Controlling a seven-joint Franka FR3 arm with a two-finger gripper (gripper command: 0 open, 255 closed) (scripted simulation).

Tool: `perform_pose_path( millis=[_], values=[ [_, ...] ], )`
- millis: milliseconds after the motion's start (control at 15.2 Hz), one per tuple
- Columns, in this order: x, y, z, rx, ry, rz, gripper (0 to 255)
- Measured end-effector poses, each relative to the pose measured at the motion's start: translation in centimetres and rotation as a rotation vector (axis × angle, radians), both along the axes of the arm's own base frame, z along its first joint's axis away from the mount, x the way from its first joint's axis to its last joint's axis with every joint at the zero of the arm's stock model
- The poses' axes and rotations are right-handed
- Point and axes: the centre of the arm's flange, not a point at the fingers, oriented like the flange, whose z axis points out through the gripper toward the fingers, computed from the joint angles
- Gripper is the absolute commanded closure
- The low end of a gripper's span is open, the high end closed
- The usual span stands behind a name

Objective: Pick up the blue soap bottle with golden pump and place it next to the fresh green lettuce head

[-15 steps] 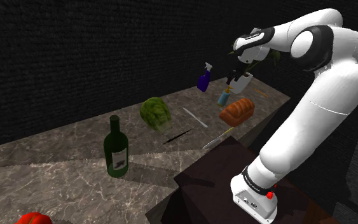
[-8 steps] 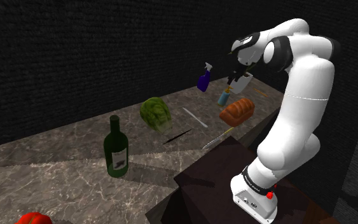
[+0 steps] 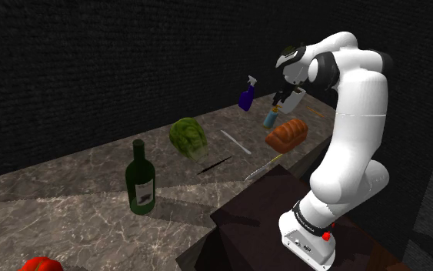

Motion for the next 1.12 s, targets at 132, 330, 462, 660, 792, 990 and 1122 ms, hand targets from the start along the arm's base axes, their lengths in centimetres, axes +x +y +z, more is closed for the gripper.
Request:
perform_pose_path(
  millis=[132, 330, 462, 660, 792, 990, 1122],
  values=[
    [-0.12, -0.09, -1.09, 0.000, 0.000, 0.000, 0],
    [0.02, -0.11, -1.36, 0.000, 0.000, 0.000, 0],
    [0.04, -0.12, -1.38, 0.000, 0.000, 0.000, 0],
    [0.05, -0.12, -1.38, 0.000, 0.000, 0.000, 255],
    [0.05, -0.12, -1.36, 0.000, -0.001, 0.000, 255],
    [0.05, -0.13, -1.32, -0.001, -0.001, 0.000, 255],
    [0.04, -0.12, -1.32, -0.001, -0.001, 0.000, 255]
  ],
)
